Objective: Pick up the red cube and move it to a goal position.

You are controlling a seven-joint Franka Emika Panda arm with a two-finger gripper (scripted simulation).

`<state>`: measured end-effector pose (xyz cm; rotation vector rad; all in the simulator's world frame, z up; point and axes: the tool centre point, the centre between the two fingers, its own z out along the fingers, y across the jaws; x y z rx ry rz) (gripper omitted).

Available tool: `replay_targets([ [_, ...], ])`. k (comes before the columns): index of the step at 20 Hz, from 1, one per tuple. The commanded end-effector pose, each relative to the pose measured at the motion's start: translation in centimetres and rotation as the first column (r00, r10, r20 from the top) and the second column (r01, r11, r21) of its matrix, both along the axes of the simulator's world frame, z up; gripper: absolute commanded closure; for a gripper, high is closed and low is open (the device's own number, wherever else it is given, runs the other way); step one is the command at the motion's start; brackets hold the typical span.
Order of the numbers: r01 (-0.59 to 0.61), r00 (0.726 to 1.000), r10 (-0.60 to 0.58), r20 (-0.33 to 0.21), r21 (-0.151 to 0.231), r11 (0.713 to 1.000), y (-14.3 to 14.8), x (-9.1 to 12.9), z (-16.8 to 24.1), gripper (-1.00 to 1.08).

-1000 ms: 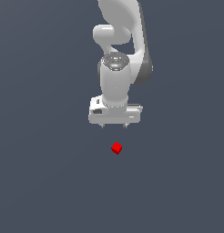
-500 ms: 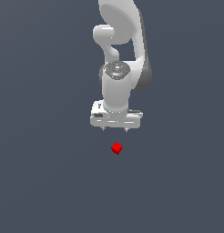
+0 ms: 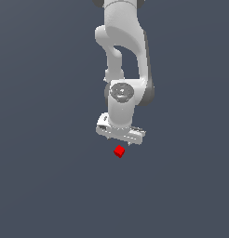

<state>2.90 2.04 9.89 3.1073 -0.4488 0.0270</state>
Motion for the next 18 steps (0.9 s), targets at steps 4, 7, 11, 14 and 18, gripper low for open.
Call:
replay_targets([
  [4, 0.14, 0.99, -0.14, -0.007, 0.001, 0.99, 0.3, 0.8, -3.6, -0.92],
  [7, 0.199, 0.98, -0.199, -0.01, 0.002, 0.98, 0.4, 1.2, -5.1, -0.92],
  [11, 0.259, 0.966, -0.259, -0.014, 0.003, 0.966, 0.5, 1.6, -6.7, -0.92],
  [14, 0.288, 0.958, -0.287, -0.015, 0.003, 0.958, 0.5, 1.8, -7.4, -0.92],
  [18, 0.305, 0.952, -0.305, -0.017, 0.004, 0.952, 0.5, 2.0, -7.9, -0.92],
])
